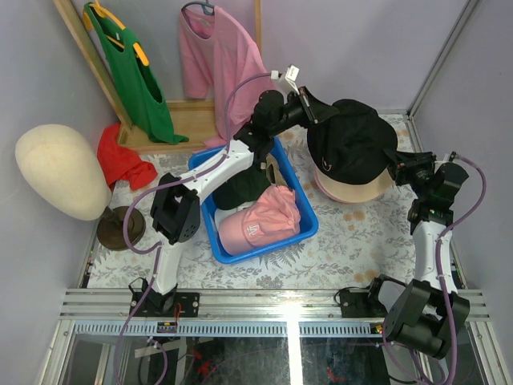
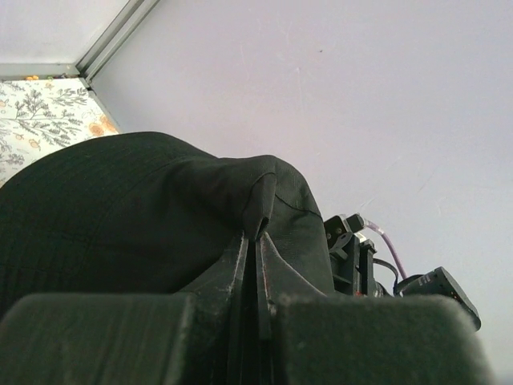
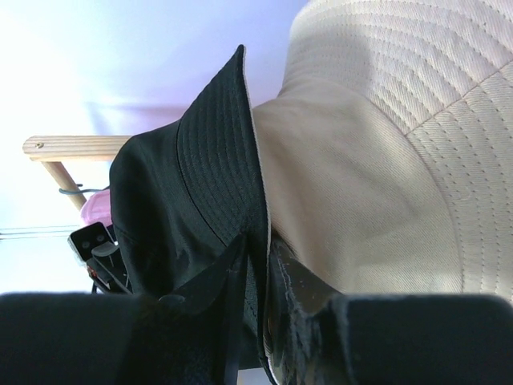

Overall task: Stack the hats
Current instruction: Stack the hat on the hat.

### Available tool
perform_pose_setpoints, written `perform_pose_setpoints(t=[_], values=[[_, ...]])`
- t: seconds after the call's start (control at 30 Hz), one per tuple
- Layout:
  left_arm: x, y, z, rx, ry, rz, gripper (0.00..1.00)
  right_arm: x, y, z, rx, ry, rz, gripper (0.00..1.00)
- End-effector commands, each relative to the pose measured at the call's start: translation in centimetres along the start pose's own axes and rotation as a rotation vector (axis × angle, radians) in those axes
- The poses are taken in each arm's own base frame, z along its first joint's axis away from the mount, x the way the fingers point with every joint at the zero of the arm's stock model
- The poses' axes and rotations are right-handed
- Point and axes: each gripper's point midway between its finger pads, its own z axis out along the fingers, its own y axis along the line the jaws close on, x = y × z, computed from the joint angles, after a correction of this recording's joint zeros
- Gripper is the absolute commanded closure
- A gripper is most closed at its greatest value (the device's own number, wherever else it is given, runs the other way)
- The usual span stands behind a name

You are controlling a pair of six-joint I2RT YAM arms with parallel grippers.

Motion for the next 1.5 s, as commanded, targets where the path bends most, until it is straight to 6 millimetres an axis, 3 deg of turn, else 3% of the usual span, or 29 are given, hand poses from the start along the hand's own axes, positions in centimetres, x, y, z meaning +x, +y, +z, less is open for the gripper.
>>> perform_pose_setpoints(t=[0.0,0.6,0.83,0.93,1.13,1.2,1.47], values=[[-2.6,-3.5,-0.2,0.048,-0.055,0.076,1.00,-1.0,3.0,-0.4,-0.057,-0.042,-0.058,0.78],[0.4,-2.6,1.8,-0.025,0.072,0.115,1.00,-1.6,2.3,-2.3,0.014,-0.153,-0.084,0.79],[2.5,-1.3,1.9,-0.056,0.129,0.103,0.99,-2.1,-0.8,-3.5,0.129,-0.235,-0.073,0.78],[3.1,-0.7,2.0,-0.066,0.143,0.085,0.89,-1.7,-2.5,-3.6,0.161,-0.230,-0.057,0.78],[2.0,-0.2,1.2,-0.116,0.082,0.069,0.45,-1.6,-3.6,-3.7,0.188,-0.230,-0.059,0.78],[1.2,0.0,0.8,-0.137,0.046,0.056,0.36,-1.5,-3.7,-3.6,0.191,-0.224,-0.060,0.78],[-1.5,1.6,-1.3,-0.212,-0.077,-0.008,0.26,-1.6,-3.7,-3.4,0.201,-0.212,-0.075,0.78]])
